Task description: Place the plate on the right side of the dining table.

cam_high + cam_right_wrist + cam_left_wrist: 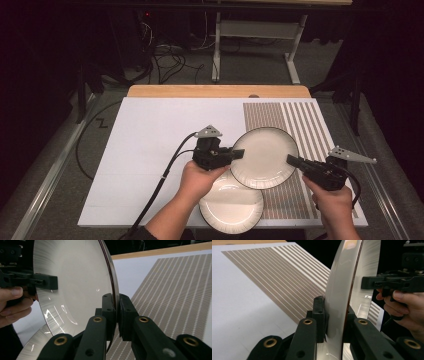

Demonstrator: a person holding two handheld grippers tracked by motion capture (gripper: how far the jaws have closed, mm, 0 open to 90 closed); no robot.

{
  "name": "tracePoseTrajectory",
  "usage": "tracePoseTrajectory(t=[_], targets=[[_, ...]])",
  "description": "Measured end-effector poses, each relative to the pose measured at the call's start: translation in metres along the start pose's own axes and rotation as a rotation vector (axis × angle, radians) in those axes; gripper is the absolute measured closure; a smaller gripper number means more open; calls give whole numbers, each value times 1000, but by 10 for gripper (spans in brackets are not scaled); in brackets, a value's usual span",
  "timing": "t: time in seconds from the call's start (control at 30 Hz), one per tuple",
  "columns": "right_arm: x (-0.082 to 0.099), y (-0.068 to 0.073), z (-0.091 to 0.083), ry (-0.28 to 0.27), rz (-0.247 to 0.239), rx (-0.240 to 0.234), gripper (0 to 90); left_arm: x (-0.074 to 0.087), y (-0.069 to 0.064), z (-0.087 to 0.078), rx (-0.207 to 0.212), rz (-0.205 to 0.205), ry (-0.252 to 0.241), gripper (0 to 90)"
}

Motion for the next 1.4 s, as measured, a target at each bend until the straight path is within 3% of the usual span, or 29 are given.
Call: tracePoseTrajectory(t=[0.67,1.0,1.4], targets=[[-4,-51,-19,-18,29,121,867,-19,5,68,-27,-18,86,743],[1,-83,-28,-25,51,200,860,-21,5,107,-23,-27,134,733],[12,-108,-29,0,59,270,854,-13,12,138,-25,-79,194,711]])
Point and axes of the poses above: each handheld gripper's, and its own axes: z roughly forward along the jaws, x roughly out of its underside, y roughly to its left, the point moved 9 cm from there along z, roughly forward along the jaws, and after that the axes turned 1 degree about y, right-handed, at the moved point
